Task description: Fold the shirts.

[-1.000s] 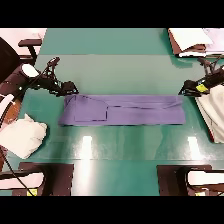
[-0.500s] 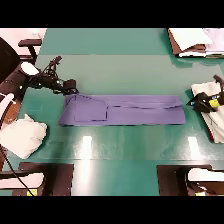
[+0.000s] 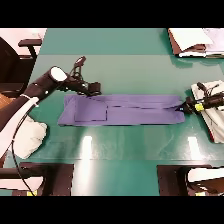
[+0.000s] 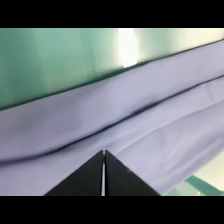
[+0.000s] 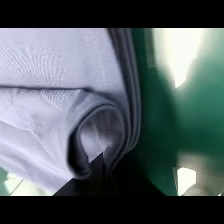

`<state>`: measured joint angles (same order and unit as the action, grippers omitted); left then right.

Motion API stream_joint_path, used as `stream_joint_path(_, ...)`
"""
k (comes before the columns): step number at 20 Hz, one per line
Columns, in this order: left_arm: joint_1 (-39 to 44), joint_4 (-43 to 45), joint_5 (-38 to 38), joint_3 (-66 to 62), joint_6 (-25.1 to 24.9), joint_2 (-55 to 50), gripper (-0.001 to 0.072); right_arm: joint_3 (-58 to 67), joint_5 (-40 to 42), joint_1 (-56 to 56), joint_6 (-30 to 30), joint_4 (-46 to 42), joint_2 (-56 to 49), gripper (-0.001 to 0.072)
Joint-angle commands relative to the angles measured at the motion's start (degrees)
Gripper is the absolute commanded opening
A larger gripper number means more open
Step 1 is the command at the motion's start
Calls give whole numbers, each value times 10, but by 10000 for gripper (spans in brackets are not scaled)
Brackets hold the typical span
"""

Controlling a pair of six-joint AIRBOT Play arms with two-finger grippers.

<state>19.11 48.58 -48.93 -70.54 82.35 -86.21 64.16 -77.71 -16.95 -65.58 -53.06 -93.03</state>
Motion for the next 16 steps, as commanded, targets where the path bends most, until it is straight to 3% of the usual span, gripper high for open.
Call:
stream_joint_path(1, 49, -12, 20, -36, 8, -33, 28, 44, -26, 29, 3, 11, 26, 19)
stream_joint_path(4, 79, -10, 4, -97, 9, -88, 27, 95, -39, 60, -12, 17, 97, 19)
stream_joint_path(9, 119, -10, -16, -163, 17, -174, 27, 189, -44, 143, -33, 130, 168, 19)
stream_joint_path(16, 141, -10, -16, -188, 28, -222, 27, 285, -23, 286, -74, 130, 171, 19)
